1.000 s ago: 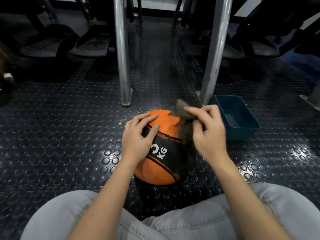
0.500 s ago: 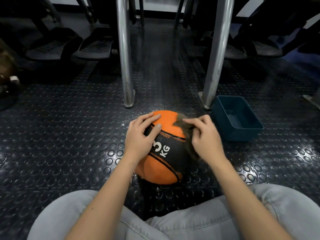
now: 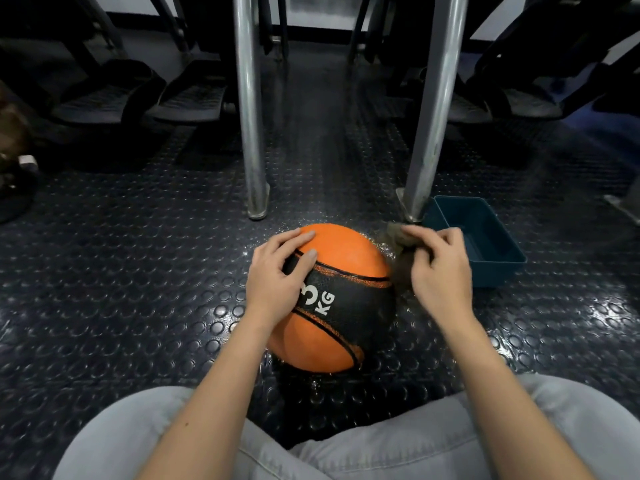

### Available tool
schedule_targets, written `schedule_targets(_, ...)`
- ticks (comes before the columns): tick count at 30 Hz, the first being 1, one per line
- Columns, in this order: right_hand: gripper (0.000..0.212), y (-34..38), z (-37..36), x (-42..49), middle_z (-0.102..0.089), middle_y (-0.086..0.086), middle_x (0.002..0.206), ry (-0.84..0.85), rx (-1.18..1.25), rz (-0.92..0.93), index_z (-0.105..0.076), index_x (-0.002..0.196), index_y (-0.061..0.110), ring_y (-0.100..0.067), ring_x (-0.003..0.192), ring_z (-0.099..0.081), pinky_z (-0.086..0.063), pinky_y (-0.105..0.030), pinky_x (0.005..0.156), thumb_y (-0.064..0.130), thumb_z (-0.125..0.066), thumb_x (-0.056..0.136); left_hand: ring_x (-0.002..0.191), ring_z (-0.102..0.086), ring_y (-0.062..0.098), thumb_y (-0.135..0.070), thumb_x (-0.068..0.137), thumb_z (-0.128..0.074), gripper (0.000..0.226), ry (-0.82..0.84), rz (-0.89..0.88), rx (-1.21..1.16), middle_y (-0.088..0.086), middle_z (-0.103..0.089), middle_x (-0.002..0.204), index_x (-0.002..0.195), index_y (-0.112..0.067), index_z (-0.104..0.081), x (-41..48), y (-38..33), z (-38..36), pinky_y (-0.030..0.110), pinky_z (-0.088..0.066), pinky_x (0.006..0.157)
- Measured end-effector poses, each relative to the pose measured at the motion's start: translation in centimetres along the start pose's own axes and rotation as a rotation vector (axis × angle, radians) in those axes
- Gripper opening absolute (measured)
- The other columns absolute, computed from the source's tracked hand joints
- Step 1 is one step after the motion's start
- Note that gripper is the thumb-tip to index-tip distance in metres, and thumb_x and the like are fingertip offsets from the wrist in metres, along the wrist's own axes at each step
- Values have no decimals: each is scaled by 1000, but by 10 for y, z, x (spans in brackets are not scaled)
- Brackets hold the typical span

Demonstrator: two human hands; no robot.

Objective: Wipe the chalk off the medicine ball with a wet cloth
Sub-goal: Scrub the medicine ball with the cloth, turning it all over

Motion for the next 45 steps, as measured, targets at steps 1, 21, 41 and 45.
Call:
schedule_targets(1,40,11,8,-4,-43,-1,96,-90,96,76,-67,111,23,-10,90,-46,-37,-16,73,-1,-46,87,110,-34,-8,-68,74,-41,36,-8,3,-5,-38,-47,114,106,-57,-53,-1,0,1,7,-22,91)
schedule_targets(21,40,-13,-34,-9,-46,-3,102,95,158,-199,-64,115,28,-12,91,-53,-35,-16,75,3,-44,92,120,-46,13,-32,91,-52,22,-84,157,43,-18,-51,113,101,-49,-58,11,7,33,46,-27,111)
schedule_targets(41,34,-4,-42,-18,-47,2,95,313,-73,-73,-67,108,32,-16,90,-52,-38,-29,73,11,-47,91,116,-37,-1,-55,83,-40,43,95,12,227,-29,-44,120,121,-44,-58,2,-8,16,32,-29,104)
schedule_targets(45,40,19,-12,-8,-49,2,92,133,162,0,-68,104,33,-10,89,-51,-38,-21,77,3,-48,86,114,-36,-8,-64,80,-40,35,124,-35,191,-33,-46,119,111,-56,-54,-1,-7,14,29,-30,100)
Point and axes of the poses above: each hand's wrist, its own x-axis towards the middle knuckle, its own z-axis out of the back of the hand, y = z × x, the point moved 6 cm from there along x, towards the middle knuckle
